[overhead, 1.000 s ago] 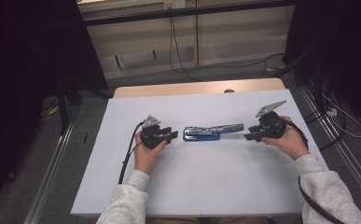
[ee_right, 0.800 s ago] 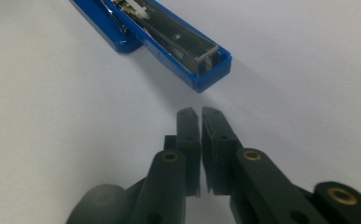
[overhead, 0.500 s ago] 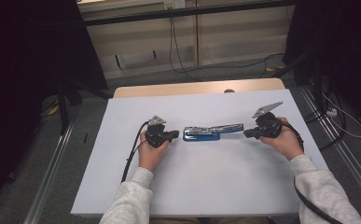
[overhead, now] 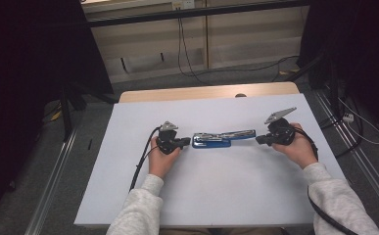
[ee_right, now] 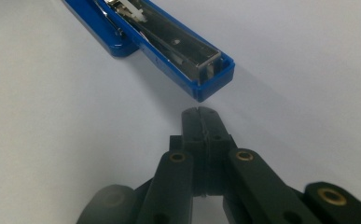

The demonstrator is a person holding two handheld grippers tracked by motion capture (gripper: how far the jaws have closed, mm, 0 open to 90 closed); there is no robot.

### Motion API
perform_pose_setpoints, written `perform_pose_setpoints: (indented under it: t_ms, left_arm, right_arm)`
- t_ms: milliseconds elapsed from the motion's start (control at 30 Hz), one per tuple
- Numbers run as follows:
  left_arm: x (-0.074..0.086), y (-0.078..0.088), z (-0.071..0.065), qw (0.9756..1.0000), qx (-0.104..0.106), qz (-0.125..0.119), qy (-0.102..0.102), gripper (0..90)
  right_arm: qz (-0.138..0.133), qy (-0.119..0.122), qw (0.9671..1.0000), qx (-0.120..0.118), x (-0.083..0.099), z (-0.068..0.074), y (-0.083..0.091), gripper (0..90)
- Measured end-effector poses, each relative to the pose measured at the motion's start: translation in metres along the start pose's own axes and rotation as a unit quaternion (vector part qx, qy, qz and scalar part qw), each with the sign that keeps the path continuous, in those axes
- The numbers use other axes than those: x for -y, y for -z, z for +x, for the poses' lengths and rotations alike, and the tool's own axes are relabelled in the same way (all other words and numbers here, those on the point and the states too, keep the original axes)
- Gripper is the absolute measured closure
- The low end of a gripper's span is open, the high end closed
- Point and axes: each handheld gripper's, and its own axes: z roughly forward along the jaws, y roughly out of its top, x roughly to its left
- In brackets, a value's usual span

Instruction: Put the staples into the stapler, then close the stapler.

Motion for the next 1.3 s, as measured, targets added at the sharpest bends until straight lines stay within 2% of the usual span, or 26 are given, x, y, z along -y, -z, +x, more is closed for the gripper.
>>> perform_pose_setpoints:
  t_ms: [167, 200, 533, 900, 1033, 1300]
  left_arm:
    - [-0.0029, -0.0046, -0.0019, 1.0000, 0.003, 0.002, -0.004, 90.0]
    - [-0.0026, -0.0057, -0.0024, 0.9999, 0.002, 0.010, -0.008, 90.0]
    - [-0.0044, -0.0089, -0.0015, 0.9999, 0.002, 0.016, -0.005, 90.0]
    - [-0.0038, -0.0086, -0.0037, 0.9997, -0.006, 0.019, -0.016, 90.0]
    - [-0.0038, -0.0092, -0.0036, 0.9997, -0.009, 0.019, -0.015, 90.0]
    - [-0.0038, -0.0087, -0.0030, 0.9996, -0.012, 0.019, -0.015, 88.2]
  right_arm:
    - [-0.001, -0.005, 1.0000, 0.003, -0.0003, -0.0015, -0.0018, 90.0]
    - [-0.006, -0.008, 0.9999, 0.000, -0.0011, -0.0025, -0.0019, 90.0]
    - [-0.009, -0.010, 0.9999, -0.001, 0.0002, -0.0086, -0.0045, 90.0]
    - [-0.018, -0.007, 0.9998, 0.000, -0.0023, -0.0040, -0.0032, 90.0]
    - [-0.031, -0.008, 0.9995, -0.002, -0.0050, -0.0031, -0.0011, 90.0]
    - [-0.032, -0.002, 0.9994, -0.012, -0.0072, 0.0005, -0.0044, 88.7]
